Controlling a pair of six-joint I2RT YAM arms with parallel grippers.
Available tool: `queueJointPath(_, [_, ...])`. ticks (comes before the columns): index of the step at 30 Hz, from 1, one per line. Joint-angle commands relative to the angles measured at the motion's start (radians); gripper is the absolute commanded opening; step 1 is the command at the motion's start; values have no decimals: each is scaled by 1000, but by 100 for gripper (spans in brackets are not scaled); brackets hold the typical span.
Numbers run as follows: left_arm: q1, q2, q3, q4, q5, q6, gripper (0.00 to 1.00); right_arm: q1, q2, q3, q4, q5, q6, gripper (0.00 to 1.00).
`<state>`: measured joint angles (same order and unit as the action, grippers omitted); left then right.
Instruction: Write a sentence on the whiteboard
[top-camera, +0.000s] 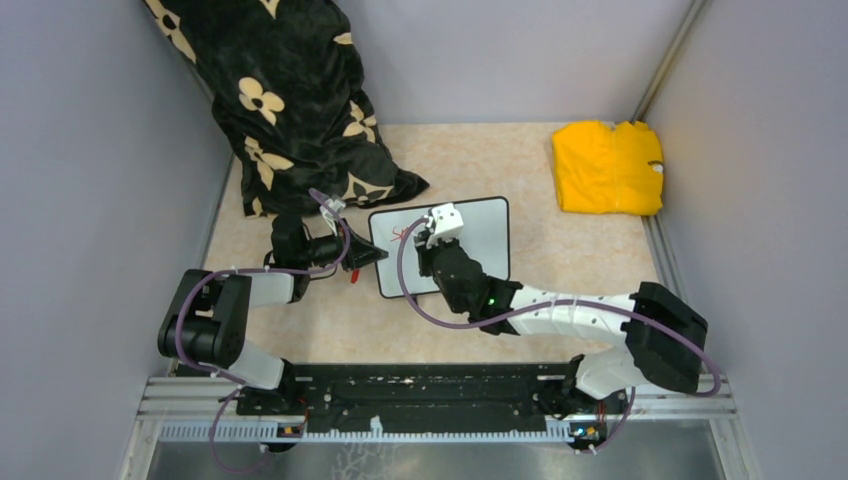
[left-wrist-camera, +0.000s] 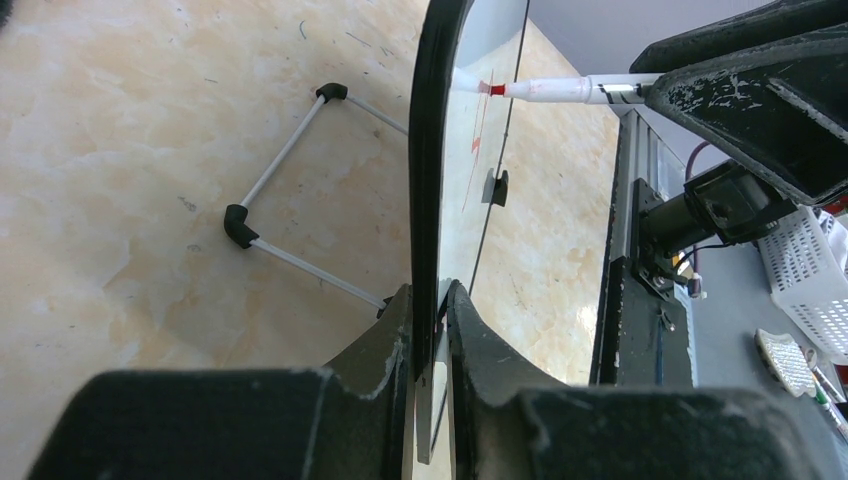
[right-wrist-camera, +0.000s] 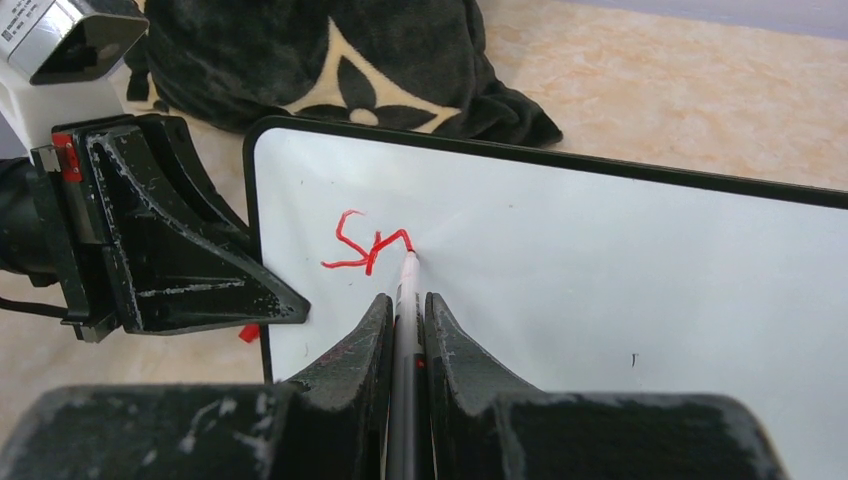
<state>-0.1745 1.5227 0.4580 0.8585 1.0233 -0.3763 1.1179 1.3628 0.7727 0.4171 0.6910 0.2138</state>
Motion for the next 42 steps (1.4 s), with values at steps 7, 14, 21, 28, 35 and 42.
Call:
queueJointPath(7, [-8, 10, 13, -29, -17, 49, 0, -9, -49, -28, -23, -31, 25, 0])
queueJointPath(14, [-10, 10, 13, -35, -19, 54, 0, -9, -54, -27, -15, -28, 25, 0])
queueJointPath(21, [-13, 8, 15, -38, -18, 57, 0, -9, -49, 5, 11, 2, -8, 0])
queueJointPath(28, [-13, 10, 15, -42, -20, 60, 0, -16, -48, 16, 19, 11, -18, 0])
queueJointPath(35, [-14, 12, 16, -44, -18, 62, 0, -19, -51, 20, 46, 7, -29, 0])
queueJointPath(42, [-14, 11, 16, -46, -18, 63, 0, -31, -51, 24, 57, 10, -30, 0])
